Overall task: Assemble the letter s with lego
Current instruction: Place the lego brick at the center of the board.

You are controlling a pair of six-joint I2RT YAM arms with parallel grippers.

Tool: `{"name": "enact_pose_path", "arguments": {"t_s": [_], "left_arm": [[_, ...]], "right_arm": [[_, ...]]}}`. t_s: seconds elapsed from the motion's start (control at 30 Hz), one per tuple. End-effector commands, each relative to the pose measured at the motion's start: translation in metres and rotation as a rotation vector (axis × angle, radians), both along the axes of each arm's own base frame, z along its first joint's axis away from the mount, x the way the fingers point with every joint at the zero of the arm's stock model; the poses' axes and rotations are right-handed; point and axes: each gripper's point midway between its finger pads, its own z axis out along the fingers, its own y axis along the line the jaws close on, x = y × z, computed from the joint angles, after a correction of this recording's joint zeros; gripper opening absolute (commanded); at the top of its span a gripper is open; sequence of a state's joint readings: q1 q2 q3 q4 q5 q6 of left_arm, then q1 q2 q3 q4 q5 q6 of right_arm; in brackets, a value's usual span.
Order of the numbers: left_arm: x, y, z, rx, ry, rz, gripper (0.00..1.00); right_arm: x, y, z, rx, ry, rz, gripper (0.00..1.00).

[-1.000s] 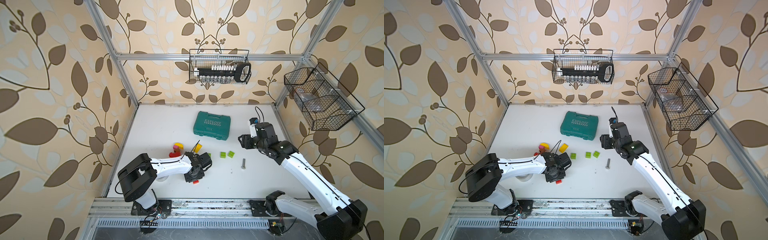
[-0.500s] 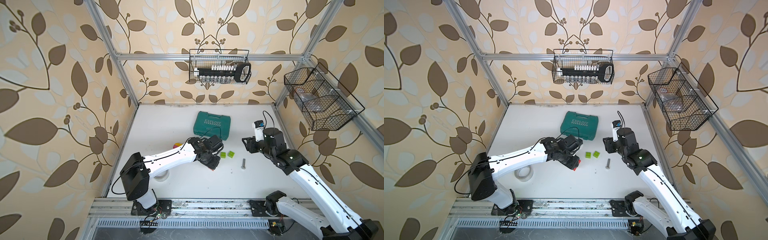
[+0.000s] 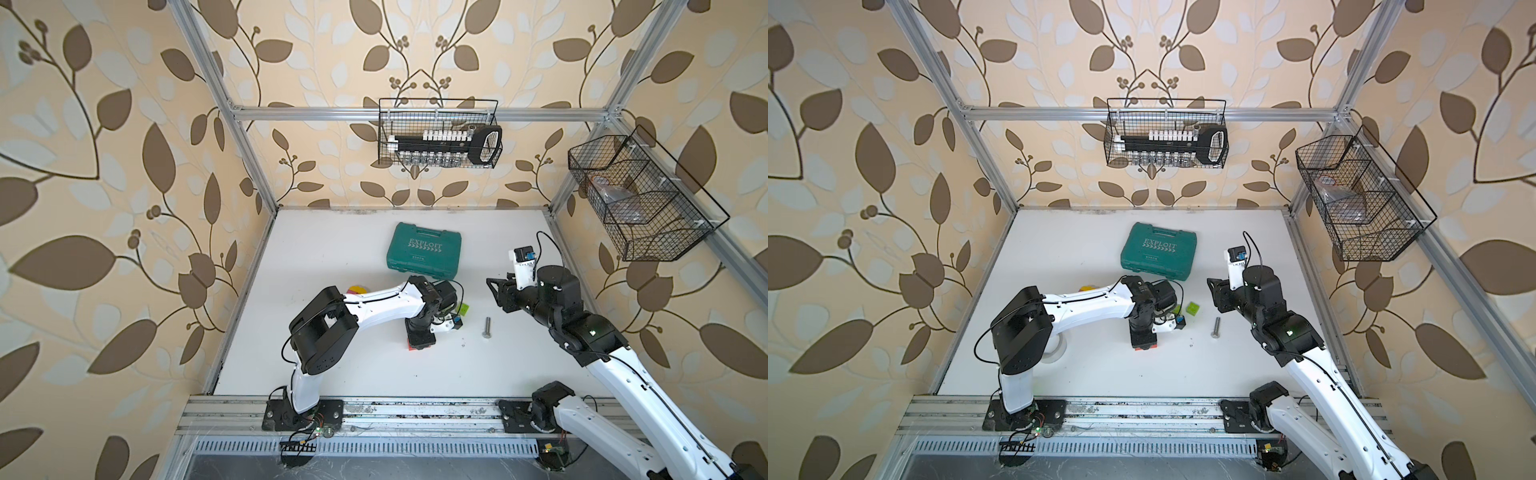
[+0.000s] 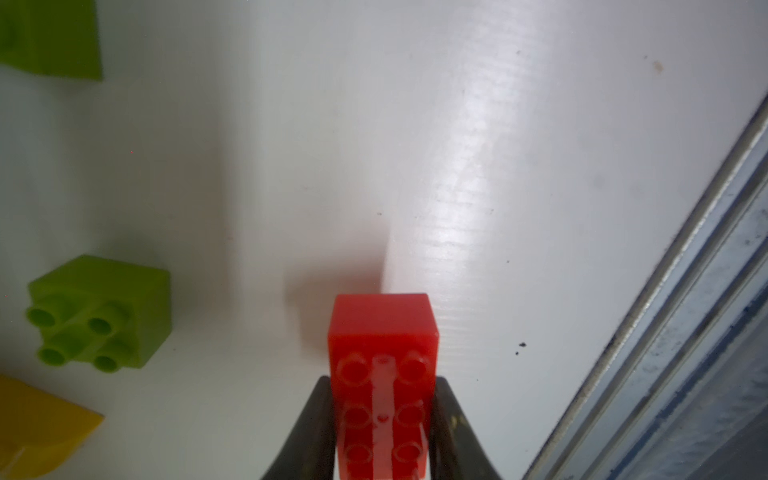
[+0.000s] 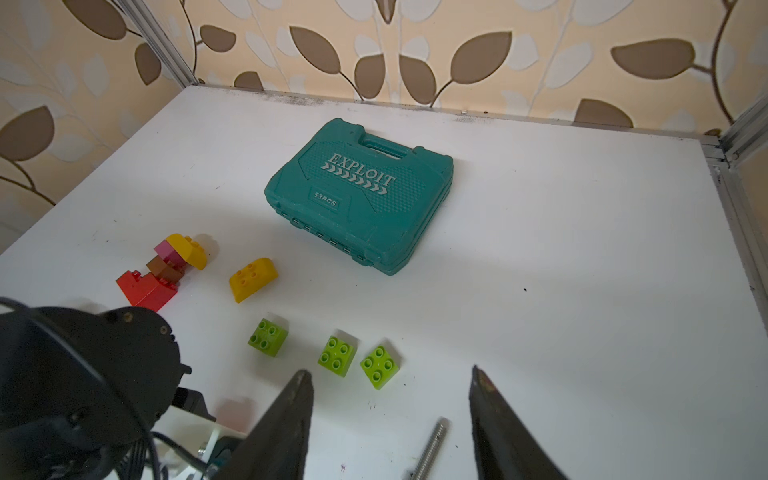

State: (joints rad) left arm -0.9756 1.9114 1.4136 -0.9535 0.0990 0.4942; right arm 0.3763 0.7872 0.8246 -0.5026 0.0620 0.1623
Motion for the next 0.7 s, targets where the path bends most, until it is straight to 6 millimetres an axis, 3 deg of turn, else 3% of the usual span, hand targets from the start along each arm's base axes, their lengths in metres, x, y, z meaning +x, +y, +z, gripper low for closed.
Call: {"name": "enact_pose_path", "arguments": {"t_s": [0.0, 0.43, 0.57, 0.67], "left_arm": [[0.011, -0.012, 0.005, -0.025, -0.051, -0.117, 0.01], [0.023, -0.008, -0.019, 0.032, -0.085, -0.224, 0.26], [0.026, -0.007, -0.013, 0.022, -0.114, -0.224, 0.42], [0.026, -0.008, -0.007, 0.001, -0.128, -0.222, 0.62]], "right_arm": [[0.0, 0.002, -0.005, -0.002, 0.003, 0.015, 0.56], [0.0, 0.005, -0.009, 0.009, 0.025, 0.023, 0.58], [0.0, 0.006, -0.012, 0.013, 0.053, 0.019, 0.65], [0.002, 0.01, -0.016, 0.015, 0.095, 0.034, 0.68]]}}
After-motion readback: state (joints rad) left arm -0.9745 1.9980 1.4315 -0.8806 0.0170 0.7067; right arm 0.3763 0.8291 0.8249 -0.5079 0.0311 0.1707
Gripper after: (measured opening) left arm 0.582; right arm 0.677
